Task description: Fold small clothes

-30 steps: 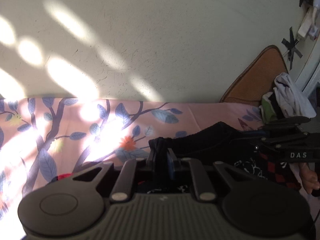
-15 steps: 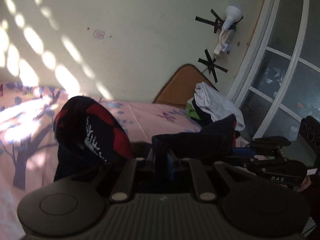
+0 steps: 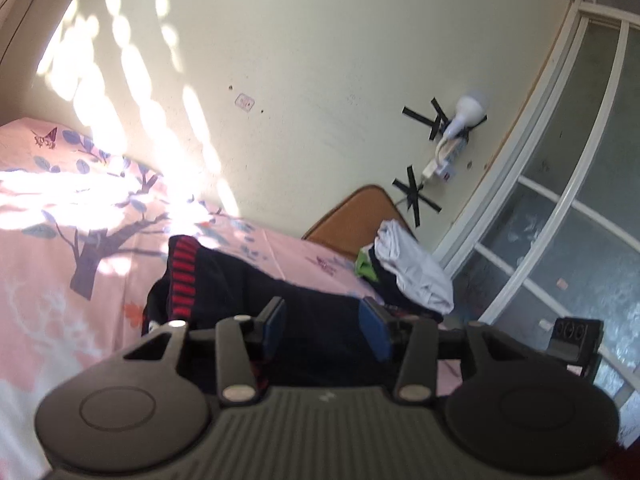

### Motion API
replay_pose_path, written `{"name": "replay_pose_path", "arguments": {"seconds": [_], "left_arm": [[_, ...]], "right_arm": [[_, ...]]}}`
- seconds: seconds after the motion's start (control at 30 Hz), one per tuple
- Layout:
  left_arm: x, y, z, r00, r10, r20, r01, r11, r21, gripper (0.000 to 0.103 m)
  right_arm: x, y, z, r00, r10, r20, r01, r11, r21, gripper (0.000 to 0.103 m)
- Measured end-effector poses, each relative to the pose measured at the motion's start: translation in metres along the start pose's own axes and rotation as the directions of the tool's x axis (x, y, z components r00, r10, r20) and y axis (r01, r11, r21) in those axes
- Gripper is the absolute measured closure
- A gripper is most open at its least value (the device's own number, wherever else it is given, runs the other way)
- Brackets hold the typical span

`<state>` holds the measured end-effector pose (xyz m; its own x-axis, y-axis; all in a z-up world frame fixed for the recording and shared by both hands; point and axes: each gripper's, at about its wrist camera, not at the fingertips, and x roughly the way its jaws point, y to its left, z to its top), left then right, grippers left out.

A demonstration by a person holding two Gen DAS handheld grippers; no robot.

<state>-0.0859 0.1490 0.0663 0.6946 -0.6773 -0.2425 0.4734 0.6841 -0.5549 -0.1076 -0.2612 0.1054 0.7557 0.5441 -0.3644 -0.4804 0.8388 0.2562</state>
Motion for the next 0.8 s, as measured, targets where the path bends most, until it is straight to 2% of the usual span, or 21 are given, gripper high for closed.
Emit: {"name": "replay_pose_path", "arguments": {"seconds": [0.1,0.17,0.2,0.27,0.3,0.33,0.4,0.47,0.53,0.57,0.6,0.67,0.73,0.8], "left_arm": [[0.022,0.003,0.011,0.999,0.029,-0.016,-0.028,0.999,0.028,0.061],[0.049,0.015,0.012,0.997,0.041,-0.062,-0.040,0.999,0.016,0.063],[0.062,0.023,0.011,0.994,0.056,-0.093,-0.057,0.998,-0.001,0.064],[0.087,0.047,0.007,0.975,0.157,-0.158,-0.162,0.986,-0.023,0.066],[0.094,0.059,0.005,0.964,0.198,-0.177,-0.209,0.977,-0.044,0.075],[0.099,0.069,0.003,0.960,0.208,-0.187,-0.224,0.972,-0.069,0.087],[0.099,0.088,0.002,0.963,0.201,-0.179,-0.227,0.964,-0.139,0.098],[0.094,0.091,0.002,0.967,0.188,-0.171,-0.215,0.964,-0.158,0.097],[0.087,0.084,0.003,0.966,0.201,-0.159,-0.224,0.965,-0.140,0.093],[0.081,0.078,0.004,0.969,0.201,-0.141,-0.220,0.966,-0.136,0.083],[0.074,0.069,0.004,0.974,0.194,-0.113,-0.208,0.969,-0.132,0.068],[0.059,0.054,0.004,0.985,0.167,-0.051,-0.172,0.978,-0.118,0.057],[0.047,0.038,0.005,0.992,0.124,-0.004,-0.124,0.987,-0.101,0.055],[0.048,0.028,0.009,0.996,0.089,0.009,-0.088,0.992,-0.089,0.052]], "right_arm": [[-0.002,-0.015,0.009,0.995,-0.091,0.047,0.088,0.994,0.071,0.056],[0.005,-0.023,0.008,0.990,-0.138,0.040,0.134,0.987,0.088,0.054],[0.012,-0.031,0.002,0.991,-0.135,0.018,0.132,0.986,0.106,0.054],[0.027,-0.047,-0.013,0.989,-0.134,-0.060,0.142,0.975,0.169,0.056],[0.037,-0.055,-0.024,0.983,-0.140,-0.115,0.162,0.965,0.207,0.056],[0.045,-0.062,-0.037,0.973,-0.145,-0.180,0.187,0.952,0.242,0.056],[0.038,-0.064,-0.051,0.980,-0.139,-0.140,0.174,0.945,0.276,0.059],[0.029,-0.061,-0.051,0.981,-0.140,-0.132,0.172,0.945,0.279,0.059],[0.019,-0.060,-0.049,0.985,-0.137,-0.107,0.162,0.944,0.288,0.059],[0.014,-0.060,-0.048,0.985,-0.143,-0.098,0.166,0.942,0.292,0.059],[0.010,-0.061,-0.046,0.986,-0.146,-0.083,0.165,0.941,0.296,0.059],[-0.001,-0.060,-0.041,0.987,-0.155,-0.039,0.159,0.941,0.298,0.058],[-0.008,-0.058,-0.033,0.986,-0.164,0.006,0.156,0.945,0.286,0.056],[-0.006,-0.055,-0.022,0.989,-0.147,0.036,0.131,0.952,0.276,0.056]]}}
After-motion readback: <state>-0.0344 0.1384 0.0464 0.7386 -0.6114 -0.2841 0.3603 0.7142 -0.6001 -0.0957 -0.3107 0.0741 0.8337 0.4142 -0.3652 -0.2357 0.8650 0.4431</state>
